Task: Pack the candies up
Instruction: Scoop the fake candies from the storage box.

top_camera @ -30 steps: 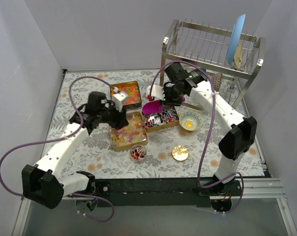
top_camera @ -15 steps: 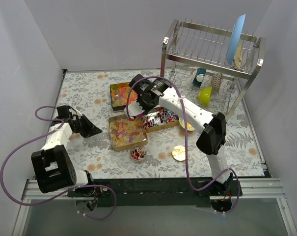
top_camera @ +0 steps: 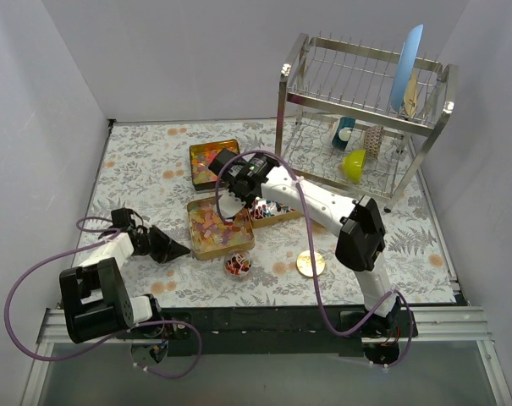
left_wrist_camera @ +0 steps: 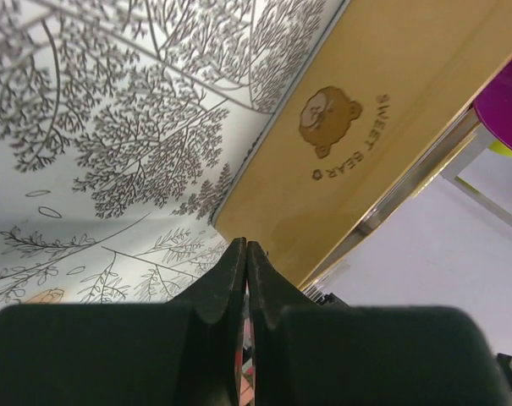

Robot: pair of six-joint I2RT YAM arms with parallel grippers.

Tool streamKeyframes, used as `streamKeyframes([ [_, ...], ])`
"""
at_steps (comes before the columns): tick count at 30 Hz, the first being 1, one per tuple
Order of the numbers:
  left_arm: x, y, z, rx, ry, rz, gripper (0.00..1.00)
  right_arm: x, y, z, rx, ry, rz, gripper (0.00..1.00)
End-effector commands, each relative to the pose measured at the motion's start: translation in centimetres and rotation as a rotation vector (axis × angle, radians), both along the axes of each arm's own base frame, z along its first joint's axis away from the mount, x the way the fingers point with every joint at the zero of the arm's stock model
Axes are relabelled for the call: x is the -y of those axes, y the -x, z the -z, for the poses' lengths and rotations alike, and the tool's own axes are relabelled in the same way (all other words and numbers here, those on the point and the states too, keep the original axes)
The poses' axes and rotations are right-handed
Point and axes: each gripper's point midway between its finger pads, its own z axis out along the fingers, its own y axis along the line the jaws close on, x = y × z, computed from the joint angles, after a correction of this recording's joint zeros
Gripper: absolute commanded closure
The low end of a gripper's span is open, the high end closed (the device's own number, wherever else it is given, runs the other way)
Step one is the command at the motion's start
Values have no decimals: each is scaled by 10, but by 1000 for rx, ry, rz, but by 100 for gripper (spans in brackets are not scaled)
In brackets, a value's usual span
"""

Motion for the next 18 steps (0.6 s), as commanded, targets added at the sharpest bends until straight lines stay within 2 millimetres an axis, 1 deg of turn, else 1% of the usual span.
streamKeyframes([
  [1, 10, 1, -6, 9, 49, -2, 100, 1, -5, 1, 98, 120, -35, 99],
  [2, 11, 1, -5, 8, 49, -1, 100, 0, -5, 5, 104, 135, -36, 99],
  [4, 12, 2, -5, 6, 52, 1, 100, -1, -8, 7, 133, 155, -33, 99],
  [5, 13, 2, -6, 6, 55, 6, 100, -6, -10, 10, 147, 149, -37, 99],
  [10, 23, 8, -4, -11, 65, 40, 100, -15, -13, 18, 199, 187, -47, 99],
  [11, 24, 9, -2, -22, 69, 42, 100, -17, -13, 23, 197, 199, -49, 99],
  [14, 25, 10, -1, -28, 72, 45, 100, -26, 0, 32, 164, 194, -80, 99],
  [16, 25, 9, -1, -26, 74, 44, 100, -34, 19, 38, 113, 184, -109, 99],
  [17, 25, 10, 0, -29, 77, 44, 100, -35, 25, 40, 94, 179, -116, 99],
  [18, 26, 10, 0, -27, 80, 46, 100, -35, 35, 46, 50, 183, -126, 99],
])
